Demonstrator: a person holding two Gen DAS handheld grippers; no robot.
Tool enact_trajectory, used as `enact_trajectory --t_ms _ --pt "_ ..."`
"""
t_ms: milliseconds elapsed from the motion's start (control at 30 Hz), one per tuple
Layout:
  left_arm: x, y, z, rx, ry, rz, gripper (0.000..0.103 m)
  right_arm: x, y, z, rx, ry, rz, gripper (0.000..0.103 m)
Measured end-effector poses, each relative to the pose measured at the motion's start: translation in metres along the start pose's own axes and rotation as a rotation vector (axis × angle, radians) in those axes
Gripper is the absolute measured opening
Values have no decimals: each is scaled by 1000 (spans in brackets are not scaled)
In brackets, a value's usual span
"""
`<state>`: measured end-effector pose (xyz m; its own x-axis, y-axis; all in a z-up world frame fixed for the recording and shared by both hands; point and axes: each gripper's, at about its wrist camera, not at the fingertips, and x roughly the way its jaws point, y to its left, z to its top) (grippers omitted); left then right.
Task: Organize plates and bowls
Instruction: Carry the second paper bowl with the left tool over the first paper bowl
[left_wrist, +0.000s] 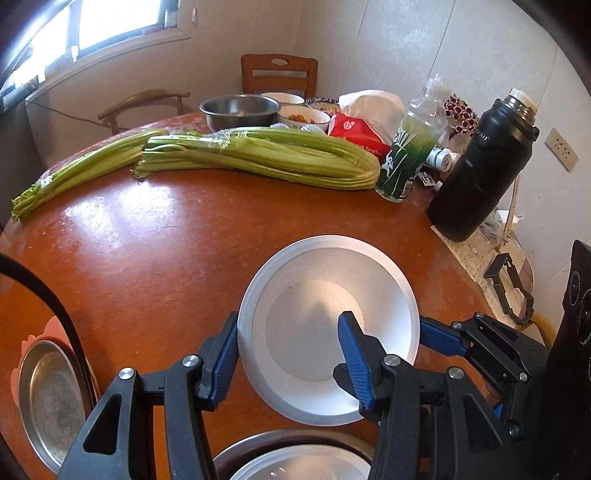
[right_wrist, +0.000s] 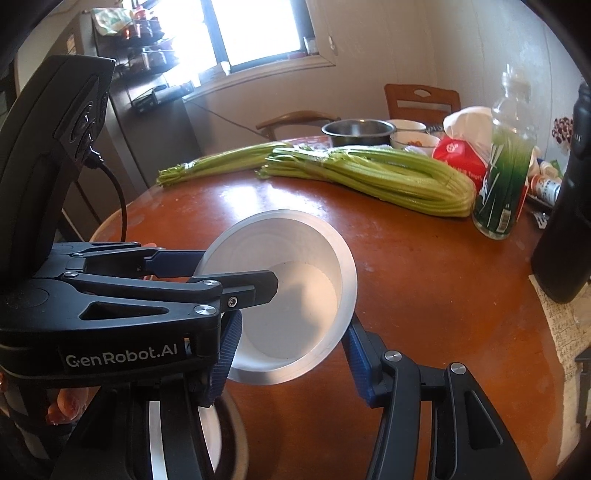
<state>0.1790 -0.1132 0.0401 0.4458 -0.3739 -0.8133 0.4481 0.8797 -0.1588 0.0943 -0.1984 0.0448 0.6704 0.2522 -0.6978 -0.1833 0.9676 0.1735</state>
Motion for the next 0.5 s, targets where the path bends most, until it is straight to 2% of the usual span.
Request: enact_trajectory --t_ms 500 --pt "-48 9 -19 -11 -84 26 52 -29 37 0 -62 -54 10 57"
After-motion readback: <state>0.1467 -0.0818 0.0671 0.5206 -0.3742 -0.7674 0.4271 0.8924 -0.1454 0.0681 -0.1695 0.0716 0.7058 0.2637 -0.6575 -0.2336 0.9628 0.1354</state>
